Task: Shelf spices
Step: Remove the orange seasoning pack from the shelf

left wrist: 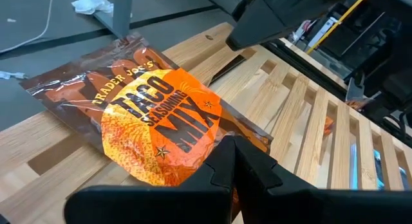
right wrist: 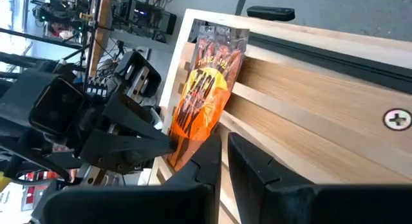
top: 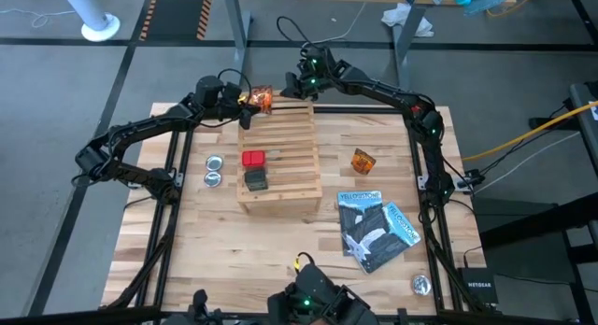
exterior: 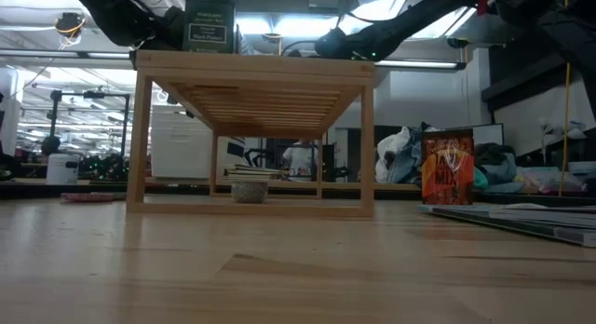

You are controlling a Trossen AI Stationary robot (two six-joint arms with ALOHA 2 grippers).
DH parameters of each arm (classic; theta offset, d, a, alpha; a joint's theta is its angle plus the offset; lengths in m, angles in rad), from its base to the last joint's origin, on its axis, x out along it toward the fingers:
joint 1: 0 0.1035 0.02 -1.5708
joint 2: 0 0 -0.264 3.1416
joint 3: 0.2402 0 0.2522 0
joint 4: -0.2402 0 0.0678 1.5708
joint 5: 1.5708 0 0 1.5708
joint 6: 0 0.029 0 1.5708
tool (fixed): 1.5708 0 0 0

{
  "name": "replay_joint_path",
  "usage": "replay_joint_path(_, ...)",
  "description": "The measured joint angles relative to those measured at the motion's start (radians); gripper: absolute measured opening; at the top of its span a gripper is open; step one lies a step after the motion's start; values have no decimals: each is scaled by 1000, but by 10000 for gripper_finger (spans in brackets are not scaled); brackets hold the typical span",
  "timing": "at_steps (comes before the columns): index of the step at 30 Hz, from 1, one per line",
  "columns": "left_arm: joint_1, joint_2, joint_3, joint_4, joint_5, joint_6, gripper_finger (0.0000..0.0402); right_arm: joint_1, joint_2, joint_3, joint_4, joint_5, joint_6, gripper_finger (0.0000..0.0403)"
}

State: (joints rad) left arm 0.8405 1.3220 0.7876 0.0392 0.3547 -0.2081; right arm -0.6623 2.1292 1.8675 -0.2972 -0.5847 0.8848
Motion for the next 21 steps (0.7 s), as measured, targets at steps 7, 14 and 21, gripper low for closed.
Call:
replay_joint_path(7, 25, -8, -2, -8, -1, 0, 0, 1, 0, 0, -1, 7, 0, 33)
replay_joint_path(14, 71, -72, -5, -77, -19, 0, 0, 2, 0, 0, -3, 7, 0, 33)
replay_joint_path(21, 86, -111, -4, -186, -20, 34, 0, 2, 0, 0, -5, 7, 0, 33)
